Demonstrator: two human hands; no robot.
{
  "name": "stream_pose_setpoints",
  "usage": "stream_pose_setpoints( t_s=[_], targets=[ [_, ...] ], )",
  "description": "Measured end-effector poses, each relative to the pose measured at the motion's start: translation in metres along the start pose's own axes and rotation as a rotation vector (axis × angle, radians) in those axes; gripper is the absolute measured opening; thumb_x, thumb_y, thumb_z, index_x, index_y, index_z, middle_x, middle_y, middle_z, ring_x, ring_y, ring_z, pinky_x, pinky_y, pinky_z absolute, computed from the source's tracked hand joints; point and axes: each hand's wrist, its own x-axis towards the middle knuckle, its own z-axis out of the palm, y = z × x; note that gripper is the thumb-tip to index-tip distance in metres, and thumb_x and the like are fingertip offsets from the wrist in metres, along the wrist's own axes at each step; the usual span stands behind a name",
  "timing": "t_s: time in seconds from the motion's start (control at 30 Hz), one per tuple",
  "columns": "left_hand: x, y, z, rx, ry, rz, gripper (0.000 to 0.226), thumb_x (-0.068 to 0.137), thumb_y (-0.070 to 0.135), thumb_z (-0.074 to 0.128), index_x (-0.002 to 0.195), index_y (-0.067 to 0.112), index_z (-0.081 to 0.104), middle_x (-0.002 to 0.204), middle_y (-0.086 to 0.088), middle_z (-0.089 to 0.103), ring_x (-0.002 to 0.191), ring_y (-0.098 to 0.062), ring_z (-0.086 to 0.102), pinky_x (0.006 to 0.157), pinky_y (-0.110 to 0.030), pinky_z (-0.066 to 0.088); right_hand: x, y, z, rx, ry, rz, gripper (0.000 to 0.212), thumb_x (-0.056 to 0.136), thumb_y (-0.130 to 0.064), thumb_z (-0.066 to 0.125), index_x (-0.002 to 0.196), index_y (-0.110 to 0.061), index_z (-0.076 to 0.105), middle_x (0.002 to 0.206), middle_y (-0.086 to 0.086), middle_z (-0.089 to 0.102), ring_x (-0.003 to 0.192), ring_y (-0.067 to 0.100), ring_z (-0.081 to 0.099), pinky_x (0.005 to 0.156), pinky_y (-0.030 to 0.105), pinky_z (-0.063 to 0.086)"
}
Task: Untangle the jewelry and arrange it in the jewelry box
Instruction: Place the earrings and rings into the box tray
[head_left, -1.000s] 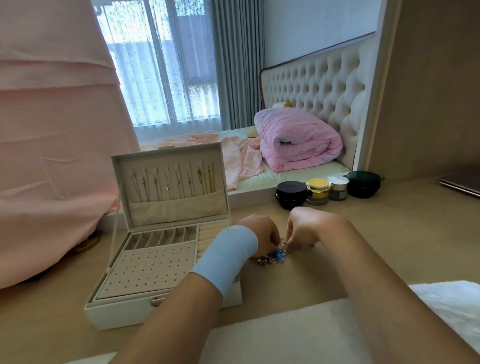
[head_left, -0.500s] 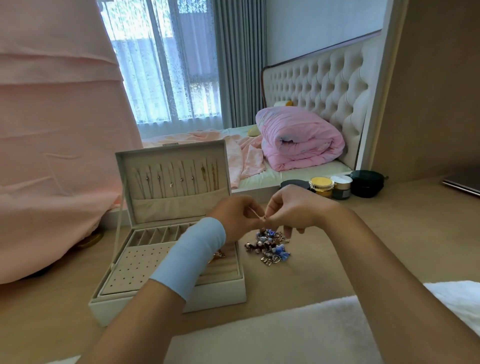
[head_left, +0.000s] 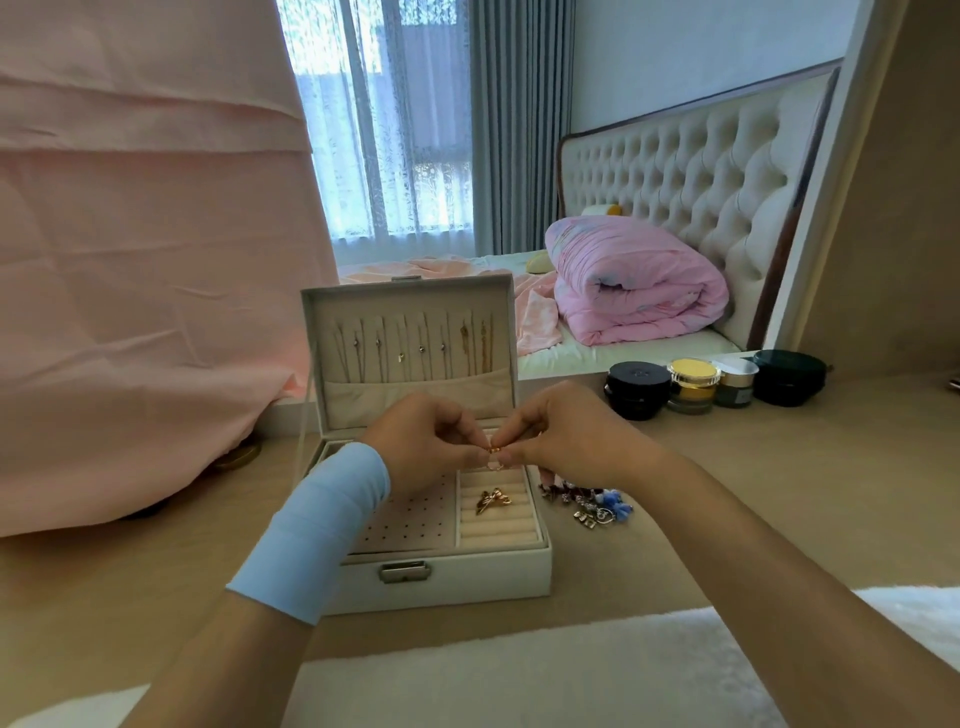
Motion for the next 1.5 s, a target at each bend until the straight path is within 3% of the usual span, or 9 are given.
stream_pose_setpoints(
  t_s=[0.13,0.3,0.47,0.6,0.77,0.97,1.1,1.23,1.5],
  targets=[
    [-0.004,-0.002,0.000,0.076,-0.071,-0.032,0.010,0.078,0.027,0.079,0.085,0.027,0.072,0.079,0.010,0.072,0.074,-0.002,0.065,0.064,-0.011,0.046,0.001,-0.004,0.011,-0.104,-0.013,-0.013,0.007,0.081,-0.024,0.084,0.086,-0.028,0.080,0.080,-0.011,0.074,0.064,0.010,0.068,0.066,0.040,0.063],
    [-0.004,-0.002,-0.002,0.068,-0.116,-0.026,0.015,0.079,0.022,0.079,0.091,0.024,0.070,0.083,0.007,0.072,0.077,-0.006,0.066,0.074,-0.018,0.053,0.001,-0.007,0.012,-0.186,-0.038,-0.029,0.008,0.077,-0.033,0.086,0.078,-0.035,0.079,0.078,-0.020,0.072,0.075,0.020,0.071,0.070,0.045,0.063],
    [-0.006,0.001,-0.005,0.118,-0.209,-0.052,0.019,0.078,0.032,0.079,0.091,0.026,0.068,0.084,0.010,0.066,0.075,-0.006,0.058,0.072,-0.020,0.047,-0.001,-0.013,0.012,-0.300,-0.039,-0.052,0.006,0.079,-0.031,0.084,0.083,-0.031,0.079,0.082,-0.016,0.072,0.074,-0.002,0.064,0.070,0.020,0.056],
    [-0.007,0.003,0.001,0.181,-0.222,-0.063,0.026,0.074,0.039,0.081,0.092,0.025,0.067,0.089,0.007,0.065,0.080,-0.009,0.057,0.075,-0.024,0.049,-0.002,-0.014,0.011,-0.302,-0.026,-0.058,0.006,0.080,-0.028,0.083,0.085,-0.030,0.080,0.083,-0.016,0.073,0.078,-0.001,0.066,0.074,0.021,0.056],
    [-0.012,0.007,-0.010,0.166,-0.204,-0.049,0.024,0.077,0.039,0.079,0.094,0.027,0.067,0.089,0.010,0.064,0.080,-0.007,0.056,0.070,-0.019,0.045,-0.007,-0.024,-0.004,-0.195,-0.076,-0.035,0.008,0.080,-0.024,0.084,0.085,-0.029,0.079,0.077,-0.018,0.073,0.071,-0.008,0.065,0.061,0.005,0.046],
    [-0.027,0.011,-0.020,0.053,-0.289,0.001,0.015,0.078,0.029,0.080,0.088,0.030,0.068,0.087,0.009,0.071,0.074,-0.004,0.061,0.079,-0.021,0.052,-0.014,-0.036,-0.004,-0.242,-0.274,-0.011,0.011,0.076,-0.030,0.087,0.084,-0.030,0.080,0.080,-0.015,0.075,0.077,0.000,0.068,0.078,0.021,0.057],
    [-0.033,0.006,-0.014,0.076,-0.289,-0.003,0.013,0.078,0.026,0.080,0.088,0.028,0.072,0.081,0.012,0.072,0.068,0.004,0.061,0.069,-0.012,0.048,-0.015,-0.038,0.004,-0.292,-0.281,-0.012,0.011,0.073,-0.030,0.089,0.081,-0.030,0.080,0.077,-0.014,0.075,0.075,0.002,0.067,0.079,0.027,0.059],
    [-0.037,0.004,-0.007,0.111,-0.255,0.006,0.011,0.077,0.026,0.081,0.085,0.027,0.075,0.079,0.012,0.071,0.071,-0.003,0.062,0.077,-0.024,0.055,-0.014,-0.037,0.009,-0.344,-0.303,0.016,0.011,0.073,-0.030,0.088,0.080,-0.031,0.080,0.078,-0.014,0.075,0.078,0.006,0.069,0.083,0.037,0.061],
    [-0.040,0.009,0.001,0.152,-0.192,0.020,0.002,0.082,0.030,0.075,0.084,0.030,0.074,0.077,0.015,0.067,0.069,-0.004,0.056,0.074,-0.026,0.054,-0.015,-0.034,0.004,-0.375,-0.299,0.009,0.004,0.080,-0.032,0.082,0.084,-0.031,0.081,0.081,-0.014,0.075,0.083,0.007,0.067,0.084,0.036,0.060]
  ],
)
